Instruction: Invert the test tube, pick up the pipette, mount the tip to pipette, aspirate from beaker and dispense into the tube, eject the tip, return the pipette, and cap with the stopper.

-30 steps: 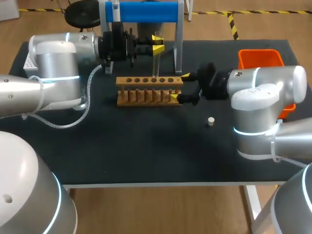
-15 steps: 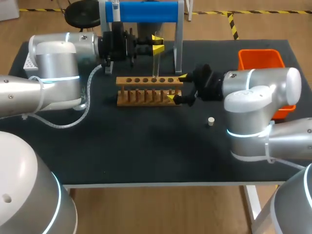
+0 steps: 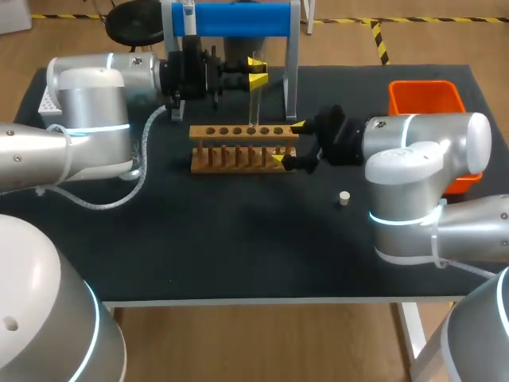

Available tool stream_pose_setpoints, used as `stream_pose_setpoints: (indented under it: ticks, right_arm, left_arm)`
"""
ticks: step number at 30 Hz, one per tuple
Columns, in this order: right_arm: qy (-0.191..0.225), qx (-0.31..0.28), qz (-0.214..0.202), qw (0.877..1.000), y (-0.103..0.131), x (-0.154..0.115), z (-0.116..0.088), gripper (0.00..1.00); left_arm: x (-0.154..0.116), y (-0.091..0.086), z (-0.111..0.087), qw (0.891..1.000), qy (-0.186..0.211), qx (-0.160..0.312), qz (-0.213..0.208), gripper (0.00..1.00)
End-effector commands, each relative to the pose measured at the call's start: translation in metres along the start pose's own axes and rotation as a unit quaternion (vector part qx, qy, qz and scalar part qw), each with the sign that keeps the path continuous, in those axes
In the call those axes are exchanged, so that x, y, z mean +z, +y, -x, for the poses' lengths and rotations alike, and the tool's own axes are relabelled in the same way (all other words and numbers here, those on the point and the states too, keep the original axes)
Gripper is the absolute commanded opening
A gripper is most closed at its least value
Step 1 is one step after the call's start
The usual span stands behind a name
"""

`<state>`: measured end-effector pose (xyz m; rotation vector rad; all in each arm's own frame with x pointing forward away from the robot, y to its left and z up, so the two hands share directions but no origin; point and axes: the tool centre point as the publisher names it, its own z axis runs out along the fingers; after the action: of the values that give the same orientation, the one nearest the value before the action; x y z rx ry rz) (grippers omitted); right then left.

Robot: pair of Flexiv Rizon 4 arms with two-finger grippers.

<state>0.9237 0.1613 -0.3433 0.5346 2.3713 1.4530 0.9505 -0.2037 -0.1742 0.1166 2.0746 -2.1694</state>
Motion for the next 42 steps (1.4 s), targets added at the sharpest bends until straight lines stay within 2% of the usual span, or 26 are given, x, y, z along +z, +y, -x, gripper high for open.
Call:
stream_pose_setpoints:
  ticks: [1, 11, 28, 42]
  right_arm:
    - [-0.001, 0.0, 0.001, 1.0, -0.001, 0.0, -0.001, 1.0]
    - [-0.001, 0.0, 0.001, 1.0, -0.001, 0.0, -0.001, 1.0]
    - [-0.001, 0.0, 0.001, 1.0, -0.001, 0.0, -0.001, 1.0]
    - [-0.001, 0.0, 0.001, 1.0, -0.001, 0.0, -0.001, 1.0]
  left_arm:
    - [0.0, 0.0, 0.001, 1.0, 0.001, -0.001, 0.001, 0.0]
    - [0.0, 0.003, 0.006, 1.0, 0.004, -0.014, 0.006, 0.0]
    - [0.001, 0.02, 0.022, 1.0, -0.008, -0.029, 0.004, 0.0]
    - [-0.002, 0.032, 0.024, 0.999, -0.018, -0.036, 0.002, 0.0]
